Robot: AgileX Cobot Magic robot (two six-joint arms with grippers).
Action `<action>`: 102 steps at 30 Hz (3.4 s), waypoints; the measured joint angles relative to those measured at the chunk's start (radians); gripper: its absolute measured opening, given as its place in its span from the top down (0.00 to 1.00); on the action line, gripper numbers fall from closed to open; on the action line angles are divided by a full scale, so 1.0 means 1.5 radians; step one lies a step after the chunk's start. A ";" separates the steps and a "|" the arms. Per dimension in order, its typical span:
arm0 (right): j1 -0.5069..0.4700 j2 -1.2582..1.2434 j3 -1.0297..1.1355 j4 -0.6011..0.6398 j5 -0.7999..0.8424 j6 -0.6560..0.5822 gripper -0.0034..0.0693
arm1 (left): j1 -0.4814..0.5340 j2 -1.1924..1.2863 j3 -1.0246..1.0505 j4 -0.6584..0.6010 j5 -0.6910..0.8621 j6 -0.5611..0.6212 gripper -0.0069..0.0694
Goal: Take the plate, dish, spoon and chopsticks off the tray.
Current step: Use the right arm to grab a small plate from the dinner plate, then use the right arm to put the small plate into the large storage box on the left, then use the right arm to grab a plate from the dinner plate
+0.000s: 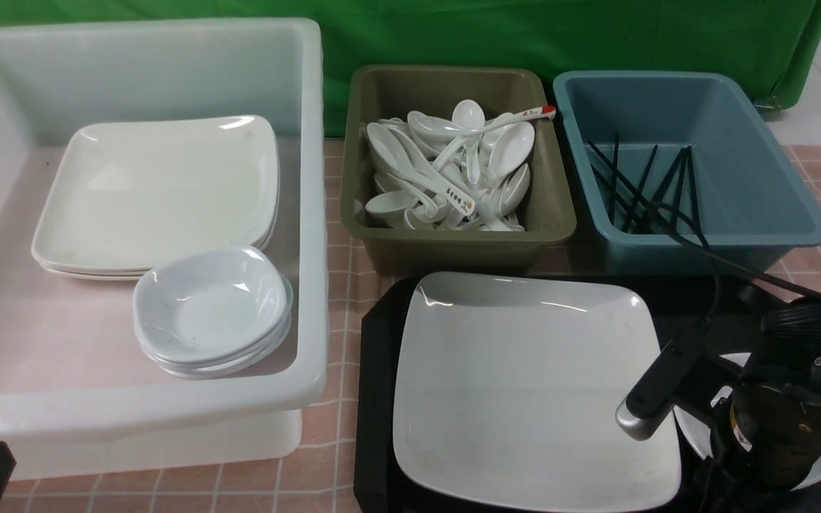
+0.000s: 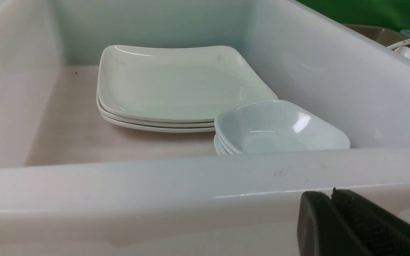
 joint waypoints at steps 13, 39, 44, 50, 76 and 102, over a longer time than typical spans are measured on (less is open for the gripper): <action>0.011 -0.138 -0.038 0.104 0.054 -0.022 0.84 | 0.000 0.000 0.001 0.000 0.000 0.000 0.88; 0.175 0.136 -0.775 0.779 0.185 -0.653 0.84 | 0.000 0.000 0.001 0.000 0.000 0.000 0.88; 0.217 0.290 -0.917 0.693 0.170 -0.702 0.84 | 0.000 0.000 0.001 0.000 0.000 0.000 0.88; 0.242 0.411 -0.997 0.541 0.143 -0.705 0.84 | 0.000 0.000 0.001 0.000 0.000 0.000 0.88; 0.246 0.390 -1.002 0.492 0.180 -0.623 0.31 | 0.000 0.000 0.001 0.000 0.000 0.000 0.88; 0.246 -0.240 -0.609 0.310 0.354 -0.136 0.91 | 0.000 0.000 0.001 -0.431 -0.117 -0.215 0.88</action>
